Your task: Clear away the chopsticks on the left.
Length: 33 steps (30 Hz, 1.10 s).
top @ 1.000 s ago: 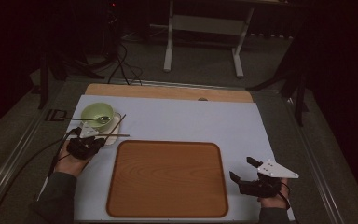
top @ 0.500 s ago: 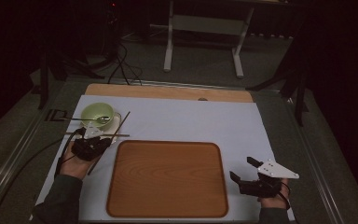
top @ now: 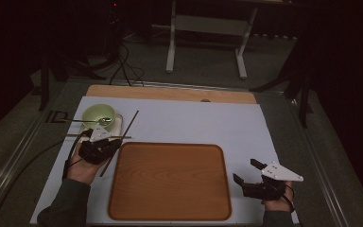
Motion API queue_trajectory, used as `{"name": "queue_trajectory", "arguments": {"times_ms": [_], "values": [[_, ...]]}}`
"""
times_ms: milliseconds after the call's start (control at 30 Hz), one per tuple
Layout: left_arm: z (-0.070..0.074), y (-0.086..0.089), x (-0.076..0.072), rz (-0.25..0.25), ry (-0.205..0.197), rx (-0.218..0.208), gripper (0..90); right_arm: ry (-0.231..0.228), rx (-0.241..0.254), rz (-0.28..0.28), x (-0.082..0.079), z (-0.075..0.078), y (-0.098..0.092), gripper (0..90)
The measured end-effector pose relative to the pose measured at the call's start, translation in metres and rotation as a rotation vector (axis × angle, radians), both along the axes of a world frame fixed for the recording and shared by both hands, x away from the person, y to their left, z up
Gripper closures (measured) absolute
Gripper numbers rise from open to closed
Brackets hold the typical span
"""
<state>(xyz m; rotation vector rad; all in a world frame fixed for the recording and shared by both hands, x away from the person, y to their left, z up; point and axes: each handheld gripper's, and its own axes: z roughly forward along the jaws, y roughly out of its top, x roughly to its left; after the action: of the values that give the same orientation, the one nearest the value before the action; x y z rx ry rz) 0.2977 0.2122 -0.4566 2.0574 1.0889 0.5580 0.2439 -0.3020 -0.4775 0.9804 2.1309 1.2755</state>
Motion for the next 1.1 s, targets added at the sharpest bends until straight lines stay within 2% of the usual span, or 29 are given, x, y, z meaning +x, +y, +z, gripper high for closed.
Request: {"name": "queue_trajectory", "arguments": {"times_ms": [400, 533, 833, 933, 1100], "values": [[0.008, -0.022, -0.005, -0.036, -0.001, -0.042, 85.9, -0.002, 0.000, 0.003, 0.001, 0.000, 0.001, 13.6], [0.009, -0.030, -0.005, -0.043, 0.005, -0.070, 85.9, -0.002, 0.000, 0.005, 0.001, 0.000, 0.001, 13.6], [0.001, -0.042, -0.006, -0.042, 0.026, -0.094, 85.9, -0.003, 0.000, 0.003, 0.001, 0.000, 0.000, 13.6], [-0.004, -0.043, -0.007, -0.039, 0.037, -0.096, 85.9, -0.003, -0.001, 0.004, 0.001, 0.000, 0.000, 13.6], [-0.012, -0.042, -0.010, -0.021, 0.059, -0.122, 85.8, -0.001, 0.001, 0.000, 0.000, 0.000, -0.001, 13.6]]}}
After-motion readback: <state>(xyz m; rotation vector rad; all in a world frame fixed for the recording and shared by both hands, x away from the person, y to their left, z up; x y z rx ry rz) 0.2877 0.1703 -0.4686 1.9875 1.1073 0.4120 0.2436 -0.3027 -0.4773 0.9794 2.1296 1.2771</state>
